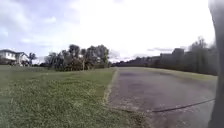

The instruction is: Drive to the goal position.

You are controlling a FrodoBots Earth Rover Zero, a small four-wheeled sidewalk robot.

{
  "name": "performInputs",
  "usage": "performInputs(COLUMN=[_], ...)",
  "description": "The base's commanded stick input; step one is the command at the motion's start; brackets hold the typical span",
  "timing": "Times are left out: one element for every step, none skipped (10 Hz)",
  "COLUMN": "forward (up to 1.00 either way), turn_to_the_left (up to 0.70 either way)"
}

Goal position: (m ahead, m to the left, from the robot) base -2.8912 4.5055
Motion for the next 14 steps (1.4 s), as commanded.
performInputs(forward=[0.0,0.0,0.0,0.0,-0.04,-0.1,-0.39,-0.69,-0.7,-0.7,-0.7,-0.7,-0.7,-0.7], turn_to_the_left=[0.0,0.0,0.0,0.0,0.0,0.0,0.0,0.0,0.0,0.0,0.0,0.0,0.0,0.0])
